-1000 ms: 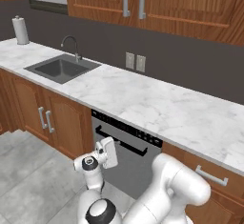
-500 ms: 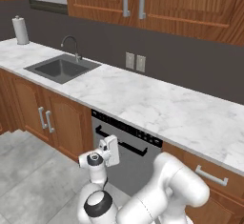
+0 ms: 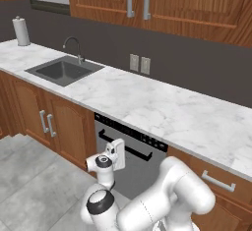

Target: Open the dishwasher door and pull out the top rack.

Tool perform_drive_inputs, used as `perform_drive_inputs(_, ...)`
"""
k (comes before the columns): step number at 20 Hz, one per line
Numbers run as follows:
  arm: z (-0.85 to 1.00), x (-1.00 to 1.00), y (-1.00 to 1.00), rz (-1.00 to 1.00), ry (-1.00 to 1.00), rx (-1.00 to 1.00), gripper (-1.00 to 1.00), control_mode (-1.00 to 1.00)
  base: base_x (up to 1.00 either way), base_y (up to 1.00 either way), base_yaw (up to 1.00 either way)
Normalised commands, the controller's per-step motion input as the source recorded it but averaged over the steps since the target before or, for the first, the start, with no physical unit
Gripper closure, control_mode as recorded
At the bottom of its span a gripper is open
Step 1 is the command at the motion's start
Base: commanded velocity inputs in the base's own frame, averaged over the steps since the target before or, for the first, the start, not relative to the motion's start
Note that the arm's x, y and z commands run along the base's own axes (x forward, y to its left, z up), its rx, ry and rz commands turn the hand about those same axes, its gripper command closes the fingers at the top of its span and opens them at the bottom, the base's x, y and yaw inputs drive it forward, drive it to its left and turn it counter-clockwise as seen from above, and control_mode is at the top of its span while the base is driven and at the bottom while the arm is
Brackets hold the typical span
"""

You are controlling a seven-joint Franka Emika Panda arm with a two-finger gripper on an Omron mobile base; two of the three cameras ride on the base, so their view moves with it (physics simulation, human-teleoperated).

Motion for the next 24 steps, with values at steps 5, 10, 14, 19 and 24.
perform_drive_inputs(5, -0.33, 0.27, 0.0, 0.0, 0.0, 0.0, -1.0, -1.0, 0.0, 0.0, 0.0)
perform_drive_inputs(10, -0.35, 0.3, 0.0, 0.0, -0.01, -0.01, -1.0, -1.0, 0.0, 0.0, 0.0)
perform_drive_inputs(14, -0.34, 0.3, -0.01, 0.0, -0.02, -0.02, -1.0, -1.0, 0.0, 0.0, 0.0)
perform_drive_inputs(19, -0.36, 0.32, 0.0, 0.0, -0.04, -0.02, -1.0, -1.0, 0.0, 0.0, 0.0)
perform_drive_inputs(24, -0.36, 0.31, 0.0, 0.01, -0.05, -0.03, -1.0, -1.0, 0.0, 0.0, 0.0)
